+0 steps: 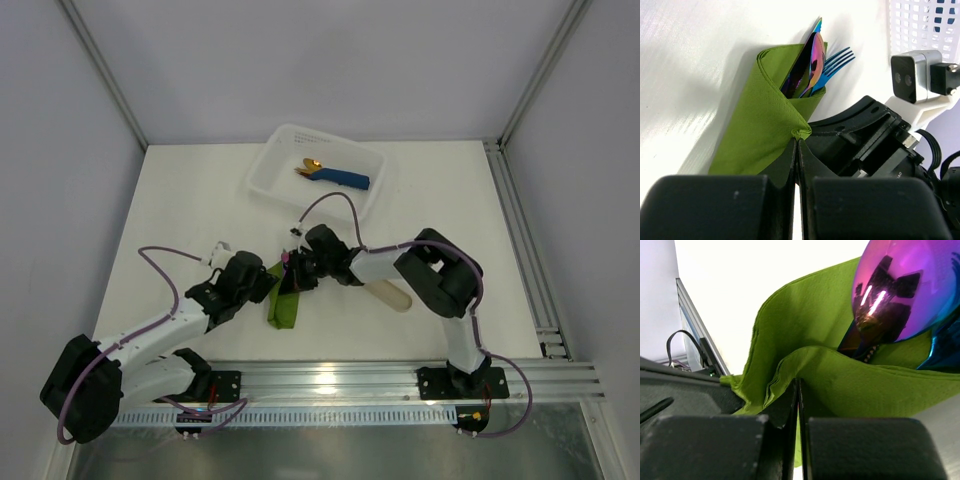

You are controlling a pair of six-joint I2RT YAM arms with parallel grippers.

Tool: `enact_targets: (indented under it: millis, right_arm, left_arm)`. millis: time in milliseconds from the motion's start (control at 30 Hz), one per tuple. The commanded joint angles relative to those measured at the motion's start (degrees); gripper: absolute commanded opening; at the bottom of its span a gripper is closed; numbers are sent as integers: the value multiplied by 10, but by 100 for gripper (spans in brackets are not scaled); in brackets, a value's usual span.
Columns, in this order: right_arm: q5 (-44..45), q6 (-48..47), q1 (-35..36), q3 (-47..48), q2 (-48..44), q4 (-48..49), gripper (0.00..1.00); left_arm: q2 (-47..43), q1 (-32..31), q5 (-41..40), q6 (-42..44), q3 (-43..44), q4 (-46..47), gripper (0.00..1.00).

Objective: Place the utensils on the paper napkin and roll it up
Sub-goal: Roll the napkin at the center of the board.

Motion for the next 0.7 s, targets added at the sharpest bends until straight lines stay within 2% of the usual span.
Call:
enact_targets:
  millis: [0,300,667]
  right_arm:
    - [-2,-25,-1,0,-46,-1,4]
    - [-1,-47,-1,1,-58,-33,4]
    - [21,-55,23,-52,-103,-43,4]
  left_arm:
    - [-11,-1,-21,11,0,-1,0]
    - [-10,-1,-21,12,0,0,0]
    - [-11,-2,-20,15,3,-3,0]
